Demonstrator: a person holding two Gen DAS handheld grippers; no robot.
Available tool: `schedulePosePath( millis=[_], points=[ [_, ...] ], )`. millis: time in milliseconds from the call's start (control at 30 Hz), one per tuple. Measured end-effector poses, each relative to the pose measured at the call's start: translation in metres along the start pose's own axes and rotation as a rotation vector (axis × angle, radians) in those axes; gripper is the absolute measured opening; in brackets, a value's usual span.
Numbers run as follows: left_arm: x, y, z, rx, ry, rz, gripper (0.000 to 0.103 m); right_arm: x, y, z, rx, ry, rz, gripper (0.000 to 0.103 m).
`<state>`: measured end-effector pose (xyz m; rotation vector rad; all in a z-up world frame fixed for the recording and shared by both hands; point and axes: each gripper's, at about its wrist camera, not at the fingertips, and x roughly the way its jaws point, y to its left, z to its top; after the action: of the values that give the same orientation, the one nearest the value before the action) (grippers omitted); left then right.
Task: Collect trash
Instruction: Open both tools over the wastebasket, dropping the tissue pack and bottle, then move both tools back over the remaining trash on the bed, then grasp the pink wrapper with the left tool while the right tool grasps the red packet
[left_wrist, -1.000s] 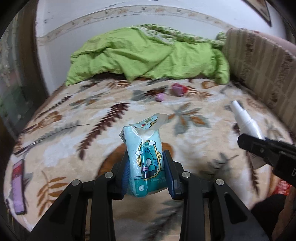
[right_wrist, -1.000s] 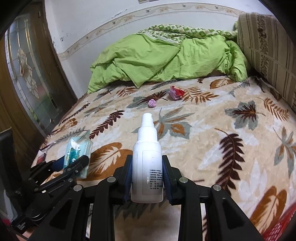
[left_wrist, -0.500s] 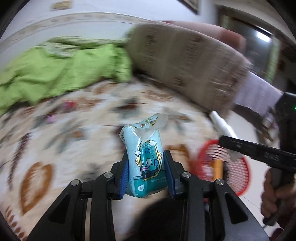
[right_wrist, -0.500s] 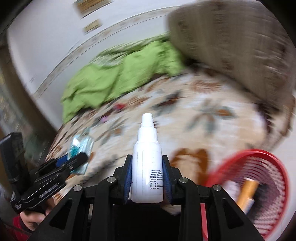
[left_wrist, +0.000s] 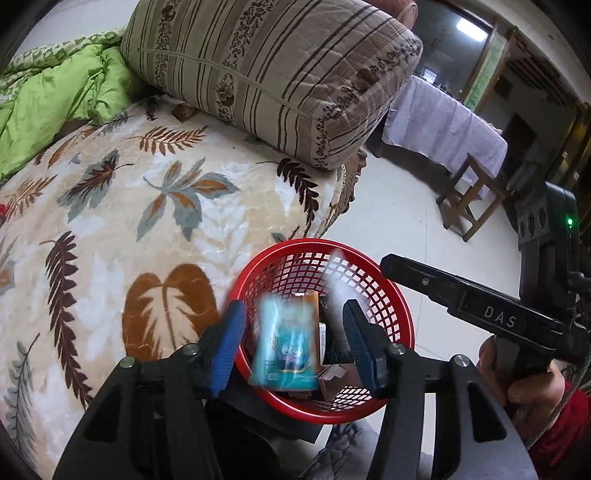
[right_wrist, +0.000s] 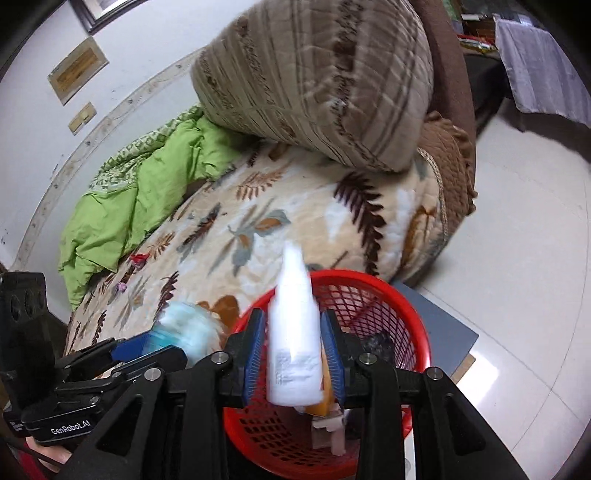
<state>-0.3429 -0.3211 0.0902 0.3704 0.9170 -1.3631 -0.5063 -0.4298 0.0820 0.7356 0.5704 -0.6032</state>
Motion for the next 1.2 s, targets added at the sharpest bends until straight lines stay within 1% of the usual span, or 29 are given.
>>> schedulePosePath(
  millis=[67,133,233,333,433,467,533,567,633,767,867,933,967,1000,1033,1067,1100,1133,1200],
  points=[
    [-0.007,0.007,-0.001,-0.012,-0.013,0.011,0.054,0.0,0.0,0.001,-0.003,-0.006,0.003,0.04],
    [-0.018,0.019,-0.003,-0.034,-0.029,0.041,0.055,0.0,0.002,0.002,-0.007,-0.012,0.018,0.04],
    [-0.033,0.041,-0.004,-0.083,-0.055,0.073,0.056,0.005,0.013,0.004,-0.02,-0.007,0.054,0.04],
    [-0.05,0.067,-0.006,-0.135,-0.082,0.12,0.056,0.016,0.038,0.007,-0.057,0.012,0.094,0.04],
    [-0.07,0.097,-0.01,-0.19,-0.12,0.178,0.056,0.032,0.071,0.008,-0.114,0.046,0.147,0.04],
    [-0.078,0.111,-0.012,-0.216,-0.135,0.201,0.057,0.037,0.078,0.008,-0.129,0.055,0.158,0.04],
    [-0.09,0.131,-0.015,-0.249,-0.152,0.242,0.057,0.05,0.106,0.008,-0.177,0.082,0.195,0.041],
    [-0.097,0.147,-0.019,-0.273,-0.162,0.282,0.057,0.055,0.115,0.008,-0.19,0.089,0.205,0.041],
    [-0.107,0.172,-0.024,-0.317,-0.178,0.327,0.057,0.066,0.139,0.009,-0.226,0.104,0.234,0.042],
    [-0.125,0.225,-0.037,-0.421,-0.2,0.409,0.057,0.095,0.192,0.009,-0.321,0.132,0.281,0.043],
    [-0.136,0.268,-0.048,-0.503,-0.22,0.474,0.057,0.121,0.228,0.011,-0.384,0.165,0.299,0.044],
    [-0.14,0.291,-0.053,-0.539,-0.227,0.522,0.057,0.137,0.248,0.013,-0.419,0.174,0.306,0.045],
    [-0.142,0.307,-0.056,-0.563,-0.234,0.562,0.057,0.148,0.262,0.015,-0.446,0.179,0.309,0.048],
    [-0.143,0.316,-0.059,-0.578,-0.237,0.579,0.057,0.158,0.273,0.017,-0.459,0.184,0.312,0.051],
    [-0.144,0.329,-0.062,-0.599,-0.242,0.592,0.057,0.17,0.286,0.02,-0.468,0.19,0.324,0.052],
    [-0.145,0.34,-0.067,-0.624,-0.251,0.601,0.057,0.178,0.295,0.022,-0.471,0.194,0.337,0.054],
    [-0.146,0.35,-0.072,-0.65,-0.258,0.608,0.057,0.193,0.308,0.024,-0.476,0.207,0.351,0.06],
    [-0.145,0.36,-0.077,-0.672,-0.257,0.615,0.057,0.21,0.322,0.027,-0.482,0.227,0.353,0.063],
    [-0.143,0.372,-0.082,-0.687,-0.241,0.62,0.057,0.241,0.343,0.032,-0.473,0.244,0.368,0.064]
  ],
)
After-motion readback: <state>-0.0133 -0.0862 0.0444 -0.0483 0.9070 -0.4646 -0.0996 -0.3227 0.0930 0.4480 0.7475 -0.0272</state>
